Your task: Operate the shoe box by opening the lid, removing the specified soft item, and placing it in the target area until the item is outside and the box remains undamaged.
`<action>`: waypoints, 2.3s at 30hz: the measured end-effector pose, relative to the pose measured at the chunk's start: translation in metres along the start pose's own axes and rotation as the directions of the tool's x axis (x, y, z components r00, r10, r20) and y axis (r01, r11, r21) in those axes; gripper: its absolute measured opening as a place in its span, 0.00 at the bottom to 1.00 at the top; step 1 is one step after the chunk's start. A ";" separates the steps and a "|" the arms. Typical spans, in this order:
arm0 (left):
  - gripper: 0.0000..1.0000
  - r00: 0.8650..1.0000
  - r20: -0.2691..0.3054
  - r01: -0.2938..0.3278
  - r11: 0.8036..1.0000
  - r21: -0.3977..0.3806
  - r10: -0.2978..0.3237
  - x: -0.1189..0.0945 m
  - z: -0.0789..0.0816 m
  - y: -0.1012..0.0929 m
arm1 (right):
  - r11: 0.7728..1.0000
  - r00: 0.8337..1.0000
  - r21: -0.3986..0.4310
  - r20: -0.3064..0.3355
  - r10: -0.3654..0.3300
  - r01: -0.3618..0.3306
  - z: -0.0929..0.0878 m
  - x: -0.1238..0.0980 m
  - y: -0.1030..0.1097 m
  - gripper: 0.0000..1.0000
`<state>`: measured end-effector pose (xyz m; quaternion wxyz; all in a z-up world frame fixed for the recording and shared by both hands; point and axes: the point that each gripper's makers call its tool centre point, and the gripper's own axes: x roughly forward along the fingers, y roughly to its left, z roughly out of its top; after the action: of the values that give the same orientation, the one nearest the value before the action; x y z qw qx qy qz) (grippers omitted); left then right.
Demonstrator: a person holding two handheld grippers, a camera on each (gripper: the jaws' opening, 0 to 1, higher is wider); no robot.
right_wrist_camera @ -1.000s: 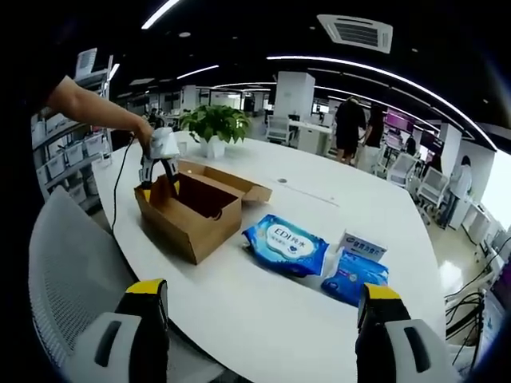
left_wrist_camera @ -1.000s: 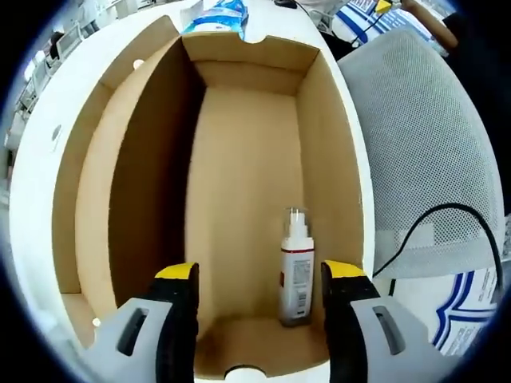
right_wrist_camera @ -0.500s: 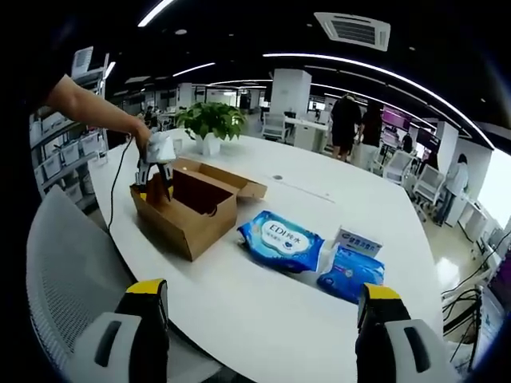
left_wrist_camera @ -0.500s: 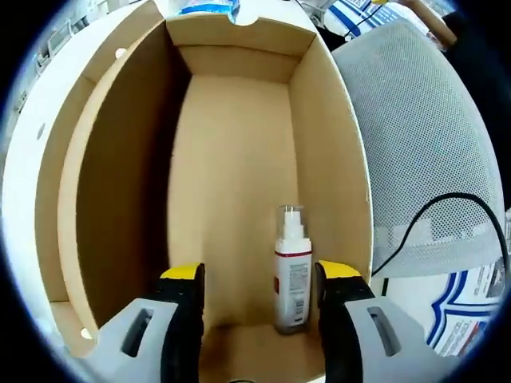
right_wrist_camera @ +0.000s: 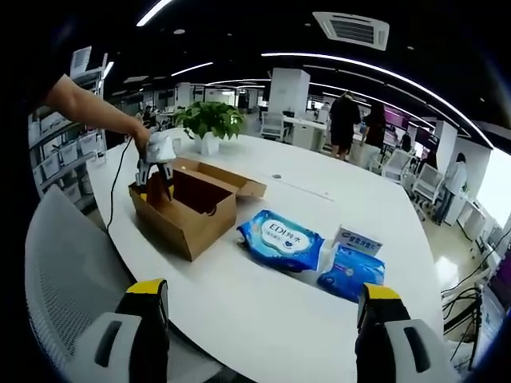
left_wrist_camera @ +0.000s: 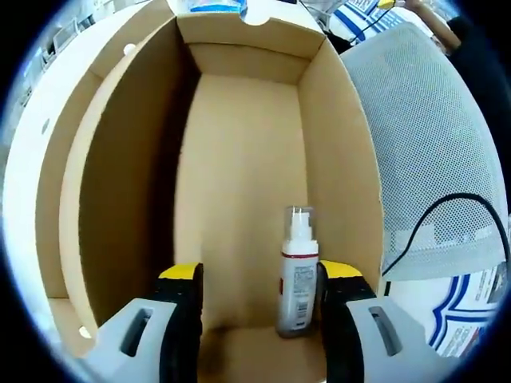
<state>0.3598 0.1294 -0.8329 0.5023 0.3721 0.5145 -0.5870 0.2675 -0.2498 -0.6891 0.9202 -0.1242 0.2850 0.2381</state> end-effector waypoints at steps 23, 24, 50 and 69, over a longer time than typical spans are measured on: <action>0.53 0.999 -0.003 0.041 0.999 0.006 -0.041 0.011 -0.006 -0.010 | 1.000 1.000 0.006 -0.008 -0.004 0.004 -0.003 0.000 0.001 0.99; 0.53 0.999 -0.003 0.038 0.999 0.010 -0.038 0.012 -0.007 -0.010 | 1.000 1.000 0.007 -0.009 -0.006 0.006 -0.004 0.000 0.001 0.99; 0.28 0.999 -0.016 -0.029 0.998 0.063 0.030 0.010 -0.012 -0.005 | 1.000 1.000 0.004 -0.003 -0.009 0.009 -0.002 0.000 0.003 0.98; 0.22 0.996 0.044 -0.077 0.987 -0.143 0.084 0.012 0.005 -0.002 | 1.000 1.000 0.007 0.007 -0.003 0.002 -0.001 -0.002 0.006 0.97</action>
<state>0.3554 0.1220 -0.8428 0.5632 0.3414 0.5268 -0.5373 0.2624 -0.2460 -0.6896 0.9218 -0.1205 0.2826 0.2363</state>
